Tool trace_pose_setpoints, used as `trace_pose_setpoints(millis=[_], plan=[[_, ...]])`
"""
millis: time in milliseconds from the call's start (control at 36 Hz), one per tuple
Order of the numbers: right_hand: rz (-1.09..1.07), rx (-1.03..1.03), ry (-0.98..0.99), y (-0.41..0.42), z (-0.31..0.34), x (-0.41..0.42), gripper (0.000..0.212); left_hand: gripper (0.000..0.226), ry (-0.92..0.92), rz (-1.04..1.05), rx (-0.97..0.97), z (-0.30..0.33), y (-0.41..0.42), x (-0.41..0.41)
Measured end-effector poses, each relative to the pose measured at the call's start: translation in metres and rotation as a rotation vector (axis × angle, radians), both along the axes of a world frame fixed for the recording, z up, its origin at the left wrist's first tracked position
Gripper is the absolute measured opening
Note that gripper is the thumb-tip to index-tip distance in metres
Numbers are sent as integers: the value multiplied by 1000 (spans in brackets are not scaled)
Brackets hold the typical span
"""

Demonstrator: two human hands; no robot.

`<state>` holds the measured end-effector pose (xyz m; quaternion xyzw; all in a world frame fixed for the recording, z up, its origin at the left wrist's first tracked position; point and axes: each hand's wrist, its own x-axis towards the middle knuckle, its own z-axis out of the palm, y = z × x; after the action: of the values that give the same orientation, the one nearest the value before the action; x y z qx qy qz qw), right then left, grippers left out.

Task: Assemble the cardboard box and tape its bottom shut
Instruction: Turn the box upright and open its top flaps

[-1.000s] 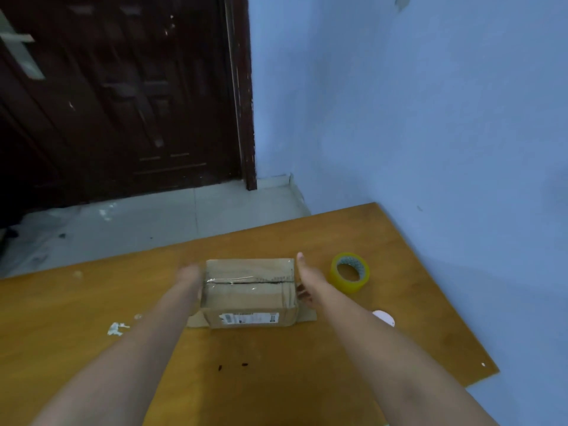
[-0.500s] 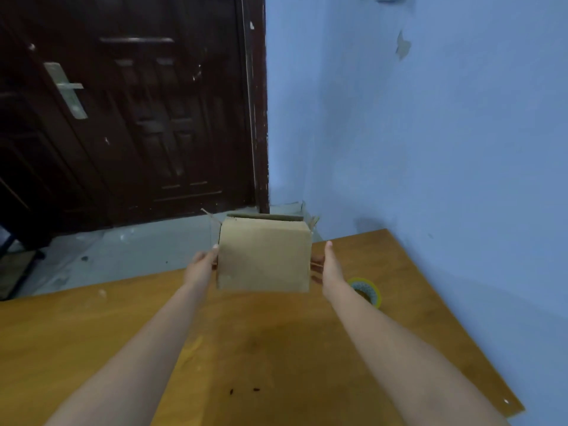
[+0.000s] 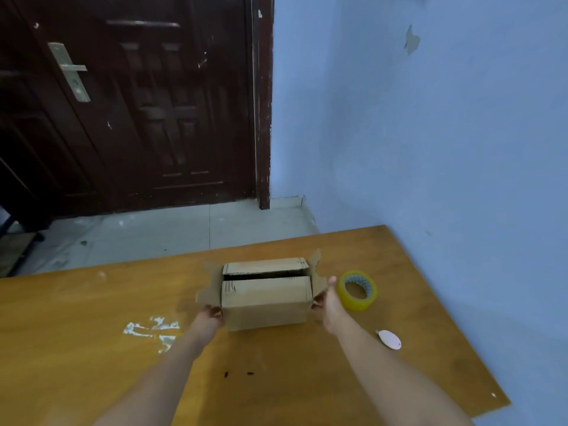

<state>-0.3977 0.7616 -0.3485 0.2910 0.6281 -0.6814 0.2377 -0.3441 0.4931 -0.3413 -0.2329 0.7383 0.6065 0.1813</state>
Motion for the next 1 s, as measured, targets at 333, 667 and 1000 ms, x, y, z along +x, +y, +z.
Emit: trace_pose_setpoints(millis=[333, 667, 1000], plan=[[36, 391, 315, 23, 45, -22, 67, 29, 168, 613, -76, 15, -47, -34], [738, 1077, 763, -20, 90, -46, 22, 14, 456, -369, -777, 60, 17, -63], [1123, 1143, 710, -40, 68, -22, 37, 43, 353, -833, -1055, 37, 36, -64]])
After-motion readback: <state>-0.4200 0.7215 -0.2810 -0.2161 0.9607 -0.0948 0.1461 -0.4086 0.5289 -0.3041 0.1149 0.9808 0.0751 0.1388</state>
